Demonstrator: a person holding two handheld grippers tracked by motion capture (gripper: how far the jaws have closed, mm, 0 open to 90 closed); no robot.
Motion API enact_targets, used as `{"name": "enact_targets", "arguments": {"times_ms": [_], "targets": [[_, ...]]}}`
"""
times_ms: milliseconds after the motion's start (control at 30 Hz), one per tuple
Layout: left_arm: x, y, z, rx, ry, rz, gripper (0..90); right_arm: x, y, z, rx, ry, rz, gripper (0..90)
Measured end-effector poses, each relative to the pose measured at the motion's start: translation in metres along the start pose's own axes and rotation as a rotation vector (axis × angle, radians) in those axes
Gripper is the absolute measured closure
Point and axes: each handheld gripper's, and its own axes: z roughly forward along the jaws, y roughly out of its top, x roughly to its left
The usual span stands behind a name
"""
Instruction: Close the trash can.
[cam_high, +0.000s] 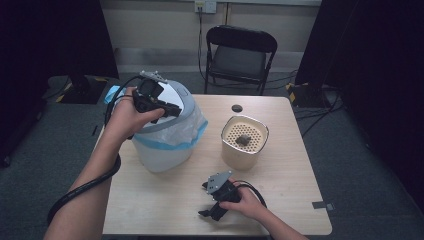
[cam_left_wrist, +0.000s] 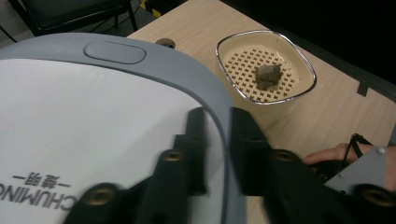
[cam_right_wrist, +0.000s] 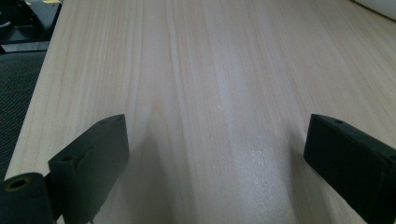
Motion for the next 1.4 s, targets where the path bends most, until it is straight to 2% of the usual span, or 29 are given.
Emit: {"name": "enact_targets", "arguments": {"times_ms": [67,133,167,267,367,433,567,600,667,733,1067,1233,1300,1400], "targets": [[-0.004,0.002,0.0,0.012,0.005,0.021,62.9,0.0,0.0,0.0,0.001,0.001,0.0,6.1],[-0.007,0.004,0.0,0.024,0.061,0.028,48.3,0.0,0.0,0.0,0.002,0.001,0.002,5.8],[-0.008,0.005,0.0,0.022,0.06,0.027,42.3,0.0,0.0,0.0,0.001,0.001,0.002,5.8],[-0.011,0.003,0.002,-0.006,0.048,0.038,32.5,0.0,0.0,0.0,0.001,0.001,0.002,5.8],[-0.017,0.002,0.003,-0.01,0.031,0.039,24.1,0.0,0.0,0.0,0.001,0.001,0.002,5.6],[-0.021,0.002,0.003,-0.021,0.012,0.041,23.3,0.0,0.0,0.0,0.002,0.002,0.001,5.4],[-0.029,-0.001,0.001,-0.05,-0.052,0.052,17.4,0.0,0.0,0.0,0.003,0.002,-0.003,5.3],[-0.032,-0.002,0.001,-0.061,-0.055,0.049,16.2,0.0,0.0,0.0,0.002,0.003,-0.003,5.3],[-0.038,-0.005,0.001,-0.066,-0.095,0.047,16.0,0.0,0.0,0.0,0.003,0.002,-0.003,5.3],[-0.042,-0.009,0.002,-0.065,-0.109,0.066,16.0,0.0,0.0,0.0,0.002,0.002,0.001,5.3],[-0.063,-0.029,0.006,-0.058,-0.154,0.109,16.0,0.0,0.0,0.0,0.003,0.002,0.0,5.3],[-0.069,-0.04,0.011,-0.069,-0.185,0.103,16.0,0.0,0.0,0.0,0.003,0.002,-0.002,5.3],[-0.07,-0.046,0.013,-0.061,-0.192,0.107,16.0,0.0,0.0,0.0,0.002,0.002,-0.002,5.3],[-0.072,-0.055,0.017,-0.051,-0.177,0.126,16.1,0.0,0.0,0.0,0.002,0.001,-0.003,5.3]]}}
